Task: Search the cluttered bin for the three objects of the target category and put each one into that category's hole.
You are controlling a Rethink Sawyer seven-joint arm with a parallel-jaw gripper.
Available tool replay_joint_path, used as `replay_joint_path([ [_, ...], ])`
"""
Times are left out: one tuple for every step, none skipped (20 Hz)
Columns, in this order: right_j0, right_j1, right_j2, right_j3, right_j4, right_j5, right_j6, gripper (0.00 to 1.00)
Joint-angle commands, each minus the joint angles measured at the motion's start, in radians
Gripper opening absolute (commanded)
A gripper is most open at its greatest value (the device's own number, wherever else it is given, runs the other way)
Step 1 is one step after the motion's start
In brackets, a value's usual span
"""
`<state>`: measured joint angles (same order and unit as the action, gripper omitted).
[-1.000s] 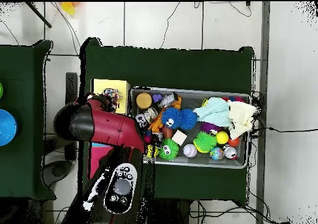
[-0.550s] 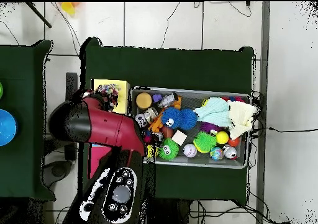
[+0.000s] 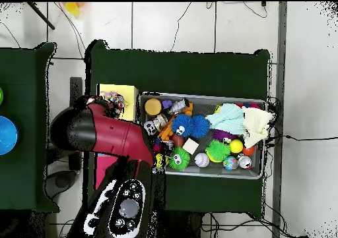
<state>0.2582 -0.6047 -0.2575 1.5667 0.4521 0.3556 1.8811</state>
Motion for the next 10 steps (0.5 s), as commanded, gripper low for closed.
replay_joint_path([
  [-0.009, 0.021, 0.025, 0.028, -0.033, 0.121, 0.163, 1.0],
  [-0.009, 0.021, 0.025, 0.029, -0.032, 0.118, 0.164, 1.0],
  [-0.008, 0.022, 0.023, 0.03, -0.033, 0.117, 0.165, 1.0],
  [-0.006, 0.023, 0.02, 0.028, -0.033, 0.121, 0.167, 1.0],
  [-0.004, 0.03, 0.012, 0.011, -0.039, 0.136, 0.163, 1.0],
  [0.0, 0.031, 0.004, 0.003, -0.039, 0.142, 0.169, 1.0],
  [-0.001, 0.032, 0.005, 0.001, -0.033, 0.146, 0.176, 1.0],
  [0.002, 0.031, 0.004, 0.005, -0.028, 0.137, 0.183, 1.0],
  [0.006, 0.033, -0.002, 0.002, -0.027, 0.138, 0.188, 1.0],
  [0.013, 0.032, -0.012, 0.002, -0.025, 0.138, 0.198, 1.0],
])
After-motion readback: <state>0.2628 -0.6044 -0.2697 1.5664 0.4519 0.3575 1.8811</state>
